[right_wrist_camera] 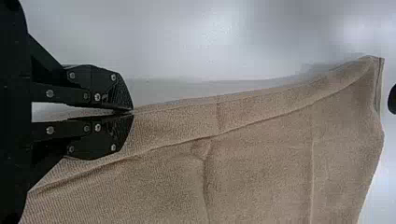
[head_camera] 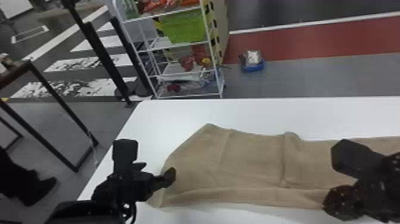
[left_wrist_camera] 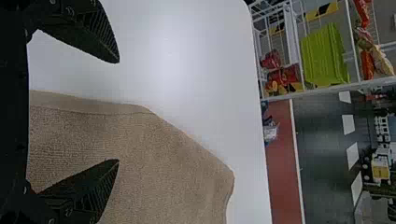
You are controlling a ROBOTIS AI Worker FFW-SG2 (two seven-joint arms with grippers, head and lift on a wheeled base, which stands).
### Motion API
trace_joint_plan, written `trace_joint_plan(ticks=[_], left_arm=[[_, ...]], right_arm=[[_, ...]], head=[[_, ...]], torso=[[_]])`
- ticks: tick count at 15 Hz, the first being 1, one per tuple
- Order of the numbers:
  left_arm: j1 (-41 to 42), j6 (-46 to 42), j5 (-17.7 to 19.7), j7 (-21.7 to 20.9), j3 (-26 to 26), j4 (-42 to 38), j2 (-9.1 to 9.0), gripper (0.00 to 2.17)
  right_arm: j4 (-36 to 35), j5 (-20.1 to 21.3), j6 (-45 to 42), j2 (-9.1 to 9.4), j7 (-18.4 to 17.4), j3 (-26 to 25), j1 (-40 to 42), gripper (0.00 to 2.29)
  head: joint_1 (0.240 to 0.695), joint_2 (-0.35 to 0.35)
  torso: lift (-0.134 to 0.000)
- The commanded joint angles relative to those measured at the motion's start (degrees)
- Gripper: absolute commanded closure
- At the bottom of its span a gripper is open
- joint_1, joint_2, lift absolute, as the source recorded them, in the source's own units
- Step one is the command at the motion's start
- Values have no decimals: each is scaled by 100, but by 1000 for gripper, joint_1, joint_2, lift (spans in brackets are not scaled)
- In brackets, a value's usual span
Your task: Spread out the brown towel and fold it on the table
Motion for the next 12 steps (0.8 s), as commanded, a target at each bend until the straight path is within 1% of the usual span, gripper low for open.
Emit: trace_joint_plan(ticks=[1, 6, 8, 9, 12], left_arm=[[34, 0, -11, 0, -8, -13, -15, 140], [69, 0, -11, 0, 27, -13, -15, 137], [87, 0, 7, 0, 27, -13, -15, 137], [87, 0, 7, 0, 27, -13, -15, 137], [104, -17, 24, 0, 62, -13, -15, 137]], right_arm=[[12, 23, 9, 34, 19, -18, 5, 1028], [74, 120, 9, 157, 19, -26, -12, 1004], [100, 146, 9, 175, 19, -35, -12, 1001], [100, 146, 27, 175, 19, -35, -12, 917], [118, 172, 27, 201, 19, -35, -3, 917]], head=[[695, 350], [695, 350], [695, 350], [695, 350], [695, 350]], torso=[[-124], [-124], [-124], [-124], [-124]])
